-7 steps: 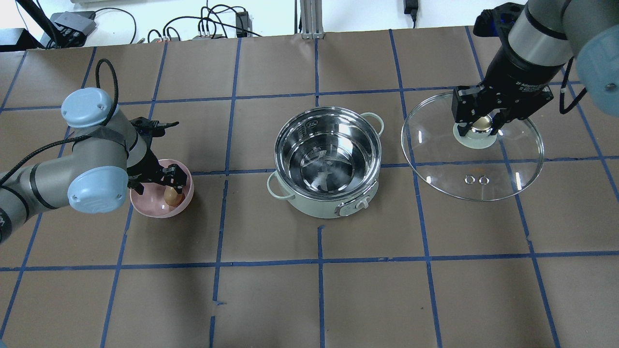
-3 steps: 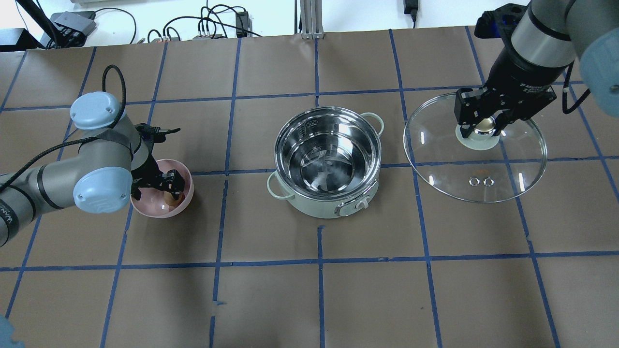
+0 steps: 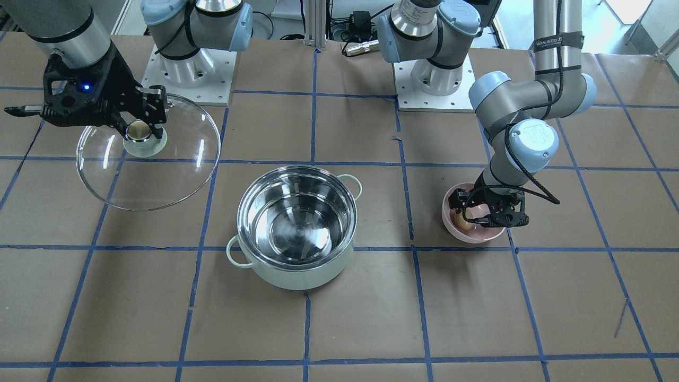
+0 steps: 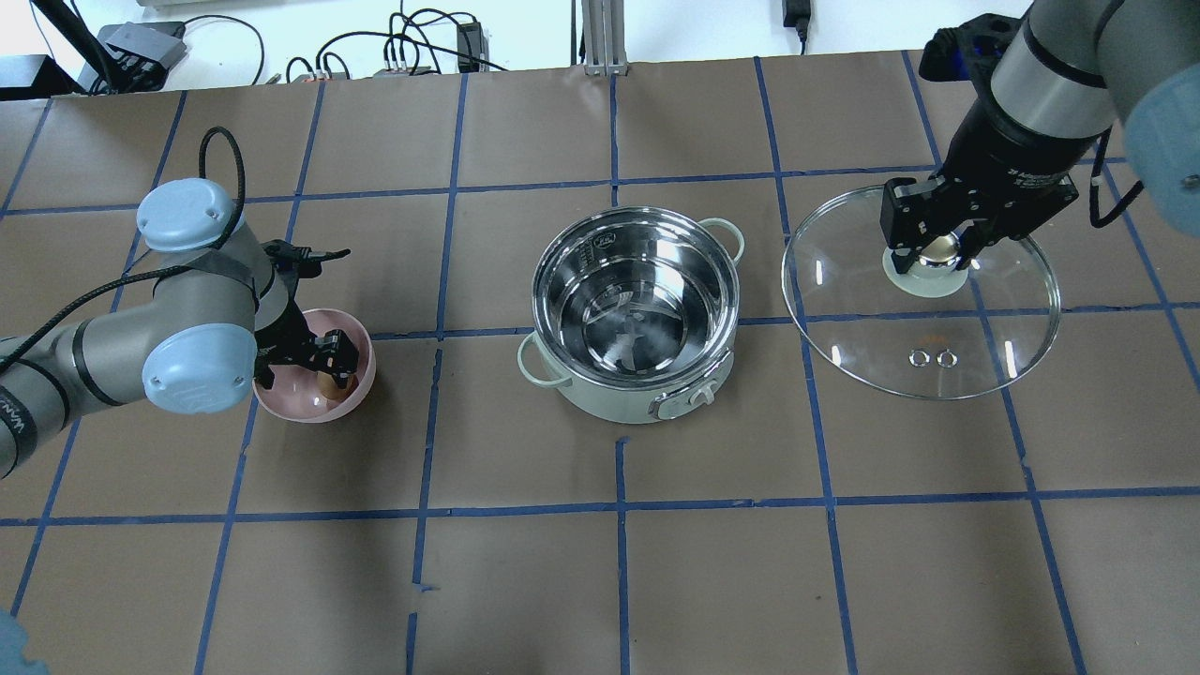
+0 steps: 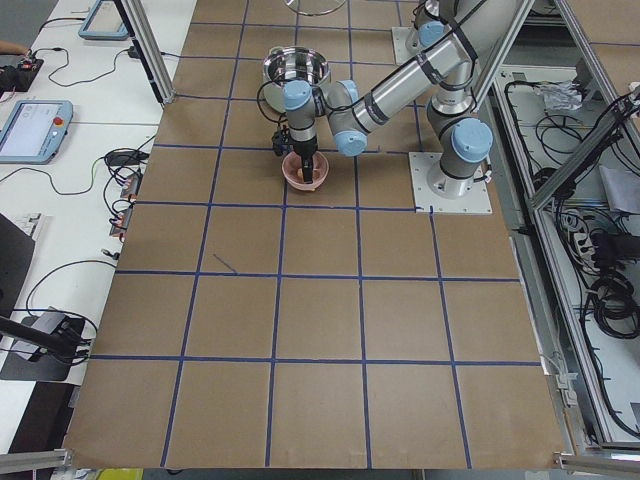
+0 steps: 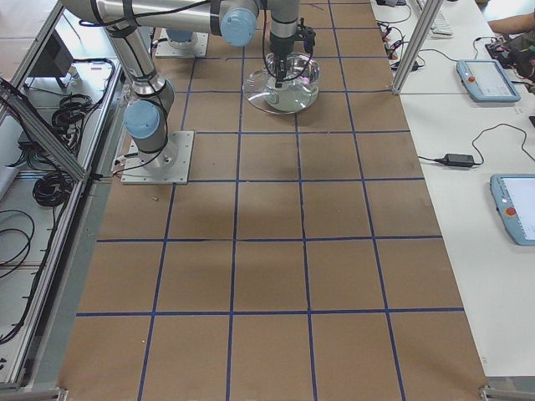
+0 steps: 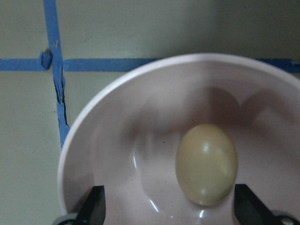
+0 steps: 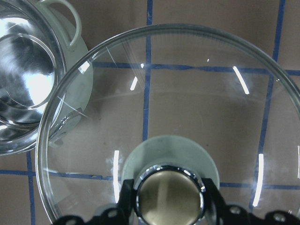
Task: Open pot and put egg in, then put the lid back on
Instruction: 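Lower the left gripper into the pink bowl and grasp the tan egg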
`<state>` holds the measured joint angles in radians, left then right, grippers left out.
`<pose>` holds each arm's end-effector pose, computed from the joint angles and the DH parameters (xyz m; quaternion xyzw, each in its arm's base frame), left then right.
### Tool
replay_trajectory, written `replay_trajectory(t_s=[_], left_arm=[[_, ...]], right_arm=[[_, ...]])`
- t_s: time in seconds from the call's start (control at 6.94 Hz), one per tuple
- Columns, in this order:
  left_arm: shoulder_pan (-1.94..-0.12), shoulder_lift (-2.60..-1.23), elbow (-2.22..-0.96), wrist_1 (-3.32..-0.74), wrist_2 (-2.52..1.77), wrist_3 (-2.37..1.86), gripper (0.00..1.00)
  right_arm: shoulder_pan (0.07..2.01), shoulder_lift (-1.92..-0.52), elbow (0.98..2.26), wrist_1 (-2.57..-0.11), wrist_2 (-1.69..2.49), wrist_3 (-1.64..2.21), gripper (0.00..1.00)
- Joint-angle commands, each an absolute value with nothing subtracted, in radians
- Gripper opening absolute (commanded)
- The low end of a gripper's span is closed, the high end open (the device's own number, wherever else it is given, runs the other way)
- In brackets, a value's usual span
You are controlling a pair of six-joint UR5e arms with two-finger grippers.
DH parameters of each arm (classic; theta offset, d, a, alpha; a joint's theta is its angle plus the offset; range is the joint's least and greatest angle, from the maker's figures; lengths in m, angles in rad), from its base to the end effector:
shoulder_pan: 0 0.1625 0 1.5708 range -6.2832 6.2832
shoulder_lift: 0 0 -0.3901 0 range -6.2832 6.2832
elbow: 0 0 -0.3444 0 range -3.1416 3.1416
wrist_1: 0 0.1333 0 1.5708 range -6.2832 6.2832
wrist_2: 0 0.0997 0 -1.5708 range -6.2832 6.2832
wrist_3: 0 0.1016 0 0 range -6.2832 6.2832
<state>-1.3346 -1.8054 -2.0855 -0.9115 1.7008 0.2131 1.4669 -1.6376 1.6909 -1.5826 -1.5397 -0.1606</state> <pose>-0.0155 -0.4492 0.1980 -0.0086 0.9968 0.0582 0.0533 0.0929 -0.4252 0.4278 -0.0280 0.9993 0.0185 0.0181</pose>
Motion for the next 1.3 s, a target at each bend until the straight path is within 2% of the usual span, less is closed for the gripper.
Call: replay_trajectory(t_s=[0.0, 1.15], left_arm=[[-1.333, -1.804, -2.086, -0.913, 1.68, 0.213, 0.96], [-1.272, -1.799, -2.094, -0.937, 1.54, 0.222, 0.96]], right_arm=[[1.466, -1.638, 1.692, -1.583, -1.54, -0.16, 0.22], [1.466, -1.638, 1.695, -1.583, -1.54, -0.176, 0.23]])
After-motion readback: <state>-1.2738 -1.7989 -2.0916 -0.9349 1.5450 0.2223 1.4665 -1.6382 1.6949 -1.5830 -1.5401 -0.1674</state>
